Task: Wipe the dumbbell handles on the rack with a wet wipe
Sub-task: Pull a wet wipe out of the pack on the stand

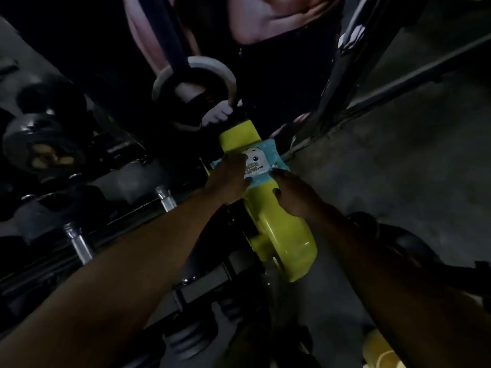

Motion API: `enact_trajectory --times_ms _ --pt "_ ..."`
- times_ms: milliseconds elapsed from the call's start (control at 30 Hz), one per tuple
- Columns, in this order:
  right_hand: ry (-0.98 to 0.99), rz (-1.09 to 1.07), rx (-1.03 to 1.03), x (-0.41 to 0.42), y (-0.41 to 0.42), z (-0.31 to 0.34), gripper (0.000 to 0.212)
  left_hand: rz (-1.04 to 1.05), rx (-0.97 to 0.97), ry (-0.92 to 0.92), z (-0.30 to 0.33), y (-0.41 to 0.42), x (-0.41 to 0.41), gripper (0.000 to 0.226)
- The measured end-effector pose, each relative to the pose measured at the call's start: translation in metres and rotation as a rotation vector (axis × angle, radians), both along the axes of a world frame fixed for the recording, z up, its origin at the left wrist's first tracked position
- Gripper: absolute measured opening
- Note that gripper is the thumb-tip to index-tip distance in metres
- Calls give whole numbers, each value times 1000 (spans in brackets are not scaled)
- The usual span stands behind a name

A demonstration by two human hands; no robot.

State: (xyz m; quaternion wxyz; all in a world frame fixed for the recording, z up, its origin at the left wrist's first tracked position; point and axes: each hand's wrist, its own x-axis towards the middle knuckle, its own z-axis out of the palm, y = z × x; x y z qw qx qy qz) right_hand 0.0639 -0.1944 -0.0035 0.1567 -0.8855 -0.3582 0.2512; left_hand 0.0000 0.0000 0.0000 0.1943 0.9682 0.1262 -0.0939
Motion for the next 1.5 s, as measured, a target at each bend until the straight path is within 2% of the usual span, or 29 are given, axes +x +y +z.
enact_trajectory --times_ms 100,267,433,600,700,800,967,1033,1100,1167,1233,1300,1367,1433,1500 --pt "-72 12 46 4 8 -17 61 -15 156 -64 -7 -2 17 66" --pt "-154 4 70 2 5 -20 67 -43 208 -130 -9 -1 25 63" --pt "-216 40 1 7 8 -19 68 -229 351 -77 -5 3 23 60" --pt "-224 59 -25 8 7 -14 72 -447 642 -39 14 4 27 52" --pt "-220 48 -4 9 7 -13 71 -514 674 -42 22 2 28 52" --pt "-218 44 -12 9 6 -13 71 -518 639 -102 21 4 28 40" --pt "-199 54 -68 8 5 -16 77 -397 366 -120 2 18 30 20" --pt "-199 47 -79 7 6 -16 78 -225 149 -184 4 26 35 20" --pt "-188 40 -76 7 6 -15 78 35 -51 -270 5 36 41 28" --pt "-180 34 -80 7 5 -14 79 224 -177 -231 2 44 44 24" --pt "-177 30 -77 6 5 -15 79 360 -219 -159 -7 47 44 33" --pt "-188 37 -71 6 5 -16 79 410 -158 -147 -16 50 41 49" --pt "-200 42 -81 6 6 -16 79 376 26 -181 -19 48 37 59" --pt "-202 46 -86 6 6 -16 78 276 227 -236 -15 40 34 53" --pt "-199 45 -82 6 7 -16 77 133 352 -329 -7 29 31 34"
